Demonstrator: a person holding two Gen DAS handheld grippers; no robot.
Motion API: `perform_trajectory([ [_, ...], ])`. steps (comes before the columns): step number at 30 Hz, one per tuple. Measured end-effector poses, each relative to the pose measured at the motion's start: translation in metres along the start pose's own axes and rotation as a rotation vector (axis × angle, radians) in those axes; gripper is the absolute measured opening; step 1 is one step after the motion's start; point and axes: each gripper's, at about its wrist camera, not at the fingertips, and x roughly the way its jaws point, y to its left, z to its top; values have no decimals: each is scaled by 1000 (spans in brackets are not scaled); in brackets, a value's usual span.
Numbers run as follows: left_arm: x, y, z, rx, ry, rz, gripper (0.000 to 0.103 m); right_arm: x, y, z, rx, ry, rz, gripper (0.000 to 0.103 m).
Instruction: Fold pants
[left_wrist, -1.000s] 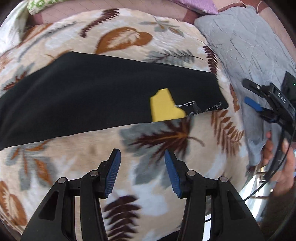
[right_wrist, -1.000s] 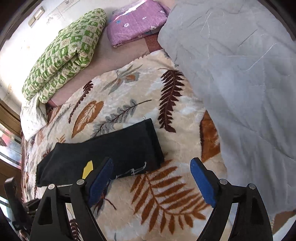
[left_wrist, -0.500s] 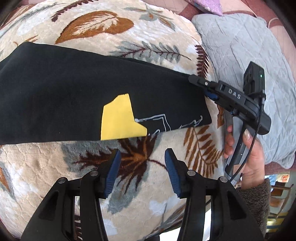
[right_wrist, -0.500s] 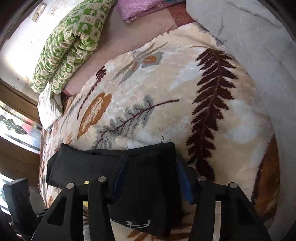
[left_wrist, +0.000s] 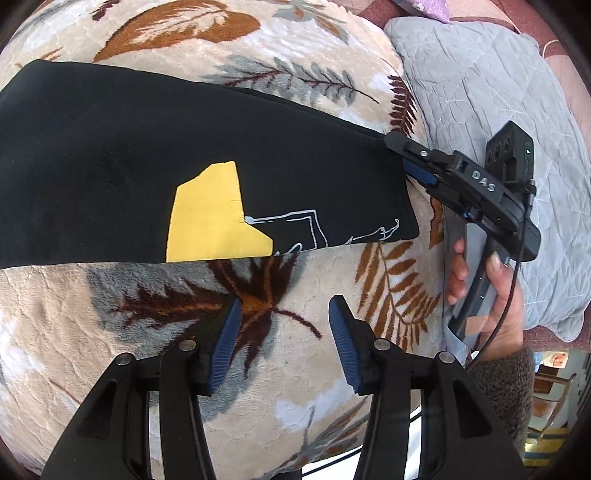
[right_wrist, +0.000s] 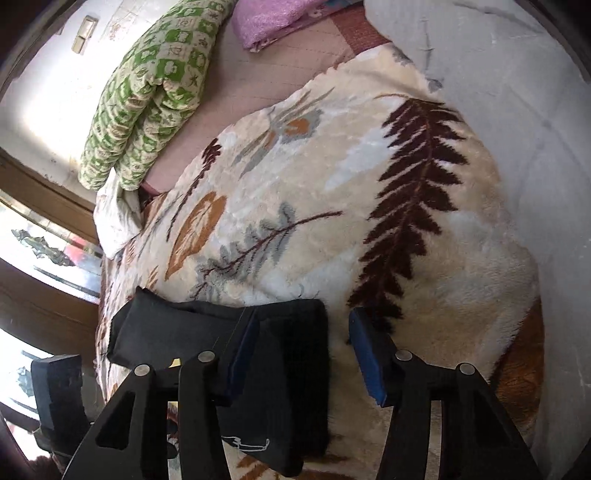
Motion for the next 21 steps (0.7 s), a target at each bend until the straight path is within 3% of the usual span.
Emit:
perform_trajectory([
  [5, 4, -1, 0, -17, 1, 12, 48, 5, 0, -1, -49, -6, 15, 52],
  [8, 6, 4, 1, -74, -10, 8, 48, 8, 10, -4, -130, 8, -1, 25],
  [15, 21, -4, 11, -229, 1, -97, 48, -1, 14, -3, -120, -22, -26, 25],
  [21, 18, -16, 20, -213, -18, -97, 48, 6, 14, 0, -85, -3, -70, 25],
])
